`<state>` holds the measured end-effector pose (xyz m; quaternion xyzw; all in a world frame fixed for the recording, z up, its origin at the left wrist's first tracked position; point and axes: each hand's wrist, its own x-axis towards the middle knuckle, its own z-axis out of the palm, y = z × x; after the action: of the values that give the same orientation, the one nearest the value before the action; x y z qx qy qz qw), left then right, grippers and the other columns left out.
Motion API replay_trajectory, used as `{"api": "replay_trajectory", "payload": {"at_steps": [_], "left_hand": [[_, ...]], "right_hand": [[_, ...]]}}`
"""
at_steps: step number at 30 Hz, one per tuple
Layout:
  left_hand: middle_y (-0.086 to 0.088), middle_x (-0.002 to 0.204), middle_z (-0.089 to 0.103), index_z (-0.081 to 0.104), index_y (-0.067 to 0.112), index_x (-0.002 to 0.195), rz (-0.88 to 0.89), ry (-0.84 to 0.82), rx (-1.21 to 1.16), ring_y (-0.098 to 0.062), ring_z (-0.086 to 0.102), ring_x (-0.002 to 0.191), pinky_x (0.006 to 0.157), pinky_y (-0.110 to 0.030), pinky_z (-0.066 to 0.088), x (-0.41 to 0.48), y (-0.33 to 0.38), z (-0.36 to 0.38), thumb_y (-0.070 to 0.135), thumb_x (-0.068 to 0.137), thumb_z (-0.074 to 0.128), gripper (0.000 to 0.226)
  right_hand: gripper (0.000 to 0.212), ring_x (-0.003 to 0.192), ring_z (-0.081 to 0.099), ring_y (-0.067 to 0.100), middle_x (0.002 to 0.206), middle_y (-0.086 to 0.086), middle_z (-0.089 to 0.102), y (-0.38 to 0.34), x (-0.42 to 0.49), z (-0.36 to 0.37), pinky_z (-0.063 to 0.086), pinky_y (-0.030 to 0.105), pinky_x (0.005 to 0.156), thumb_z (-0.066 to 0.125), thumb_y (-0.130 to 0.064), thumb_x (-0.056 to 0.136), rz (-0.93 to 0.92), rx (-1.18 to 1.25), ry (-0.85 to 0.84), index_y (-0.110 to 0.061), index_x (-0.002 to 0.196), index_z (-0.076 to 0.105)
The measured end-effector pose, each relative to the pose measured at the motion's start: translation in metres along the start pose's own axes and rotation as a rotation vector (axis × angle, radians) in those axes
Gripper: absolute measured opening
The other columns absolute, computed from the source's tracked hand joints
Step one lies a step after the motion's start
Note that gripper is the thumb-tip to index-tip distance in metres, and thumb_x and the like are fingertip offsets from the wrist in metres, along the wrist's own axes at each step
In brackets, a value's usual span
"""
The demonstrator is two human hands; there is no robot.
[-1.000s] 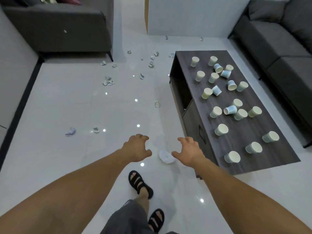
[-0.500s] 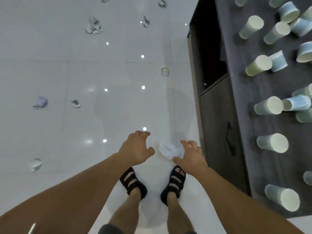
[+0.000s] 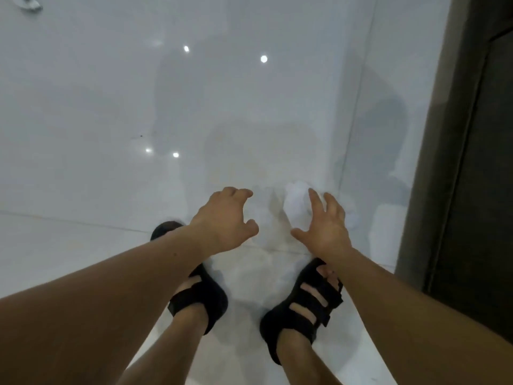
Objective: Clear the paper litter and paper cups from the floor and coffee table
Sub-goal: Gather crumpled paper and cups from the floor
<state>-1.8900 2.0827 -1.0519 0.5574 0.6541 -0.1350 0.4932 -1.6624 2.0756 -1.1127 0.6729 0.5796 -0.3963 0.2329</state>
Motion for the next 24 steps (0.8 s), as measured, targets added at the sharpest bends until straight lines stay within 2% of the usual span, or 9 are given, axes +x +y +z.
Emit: {"api": "replay_trajectory", "payload": {"at_steps": [4, 7, 10, 13, 15, 18, 20, 22, 24], "left_hand": [[0.001, 0.151, 0.025, 0.017, 0.031, 0.15, 0.019, -0.018, -0.035, -0.021, 0.029, 0.135, 0.1, -0.036, 0.038, -0.004, -0.008, 0.008, 0.042, 0.082, 0.062, 0.081], [0.004, 0.155, 0.011, -0.006, 0.039, 0.148, 0.08, 0.001, -0.009, -0.023, 0.022, 0.138, 0.104, -0.042, 0.039, -0.033, 0.002, -0.013, 0.046, 0.074, 0.07, 0.107], [0.008, 0.157, -0.005, -0.03, 0.047, 0.138, 0.134, 0.042, 0.009, -0.023, 0.011, 0.143, 0.11, -0.045, 0.035, -0.073, 0.019, -0.048, 0.051, 0.067, 0.075, 0.127], [0.006, 0.157, 0.0, -0.025, 0.044, 0.142, 0.177, 0.134, -0.124, -0.02, 0.019, 0.141, 0.109, -0.042, 0.036, -0.119, 0.035, -0.096, 0.052, 0.064, 0.076, 0.128], [0.005, 0.15, 0.023, 0.006, 0.037, 0.148, 0.194, 0.211, -0.3, -0.013, 0.035, 0.132, 0.103, -0.037, 0.044, -0.153, 0.046, -0.134, 0.048, 0.066, 0.075, 0.108], [0.012, 0.105, 0.06, 0.05, 0.035, 0.112, 0.17, 0.351, -0.574, -0.006, 0.061, 0.092, 0.076, -0.037, 0.055, -0.21, 0.052, -0.19, 0.032, 0.075, 0.065, 0.04], [0.012, 0.096, 0.064, 0.056, 0.034, 0.106, 0.149, 0.431, -0.662, -0.005, 0.063, 0.086, 0.075, -0.035, 0.055, -0.25, 0.047, -0.219, 0.023, 0.083, 0.057, 0.026], [0.013, 0.1, 0.063, 0.057, 0.027, 0.108, 0.128, 0.536, -0.684, -0.004, 0.061, 0.09, 0.078, -0.026, 0.052, -0.288, 0.035, -0.239, 0.024, 0.09, 0.055, 0.019], [0.011, 0.09, 0.056, 0.051, 0.024, 0.095, 0.045, 0.638, -0.675, -0.007, 0.057, 0.082, 0.069, -0.019, 0.045, -0.322, 0.018, -0.253, 0.027, 0.092, 0.056, 0.007]], "right_hand": [[0.053, 0.11, 0.053, 0.028, 0.123, 0.013, 0.052, -0.013, 0.003, 0.007, 0.043, 0.031, 0.084, 0.057, -0.018, 0.093, 0.018, 0.153, 0.051, -0.015, 0.143, 0.04], [0.032, 0.098, 0.059, 0.027, 0.109, 0.01, 0.061, -0.049, -0.029, -0.024, 0.047, 0.03, 0.08, 0.056, -0.017, 0.093, -0.016, 0.305, 0.05, -0.01, 0.124, 0.054], [0.007, 0.083, 0.061, 0.012, 0.093, -0.005, 0.065, -0.095, -0.08, -0.079, 0.047, 0.017, 0.067, 0.063, -0.021, 0.09, -0.157, 0.438, -0.053, -0.023, 0.095, 0.058], [0.012, 0.077, 0.064, 0.004, 0.084, -0.01, 0.068, -0.144, -0.138, -0.148, 0.049, 0.014, 0.062, 0.071, -0.023, 0.084, -0.282, 0.533, -0.129, -0.024, 0.092, 0.062], [0.011, 0.074, 0.065, 0.002, 0.079, -0.013, 0.069, -0.179, -0.177, -0.194, 0.048, 0.014, 0.061, 0.073, -0.019, 0.082, -0.344, 0.617, -0.15, -0.024, 0.089, 0.066], [0.016, 0.089, 0.068, 0.013, 0.091, -0.005, 0.073, -0.232, -0.232, -0.25, 0.056, 0.028, 0.078, 0.069, -0.014, 0.08, -0.415, 0.716, -0.139, -0.02, 0.095, 0.07], [0.027, 0.096, 0.067, 0.017, 0.097, -0.003, 0.072, -0.267, -0.266, -0.276, 0.056, 0.033, 0.084, 0.064, -0.014, 0.076, -0.481, 0.708, -0.135, -0.02, 0.102, 0.07], [0.027, 0.098, 0.065, 0.008, 0.101, -0.008, 0.07, -0.301, -0.295, -0.288, 0.054, 0.026, 0.083, 0.065, -0.01, 0.082, -0.571, 0.604, -0.121, -0.023, 0.105, 0.068], [0.028, 0.102, 0.06, -0.001, 0.109, -0.017, 0.064, -0.333, -0.318, -0.293, 0.05, 0.015, 0.08, 0.066, -0.015, 0.086, -0.656, 0.437, -0.074, -0.032, 0.108, 0.063]]}}
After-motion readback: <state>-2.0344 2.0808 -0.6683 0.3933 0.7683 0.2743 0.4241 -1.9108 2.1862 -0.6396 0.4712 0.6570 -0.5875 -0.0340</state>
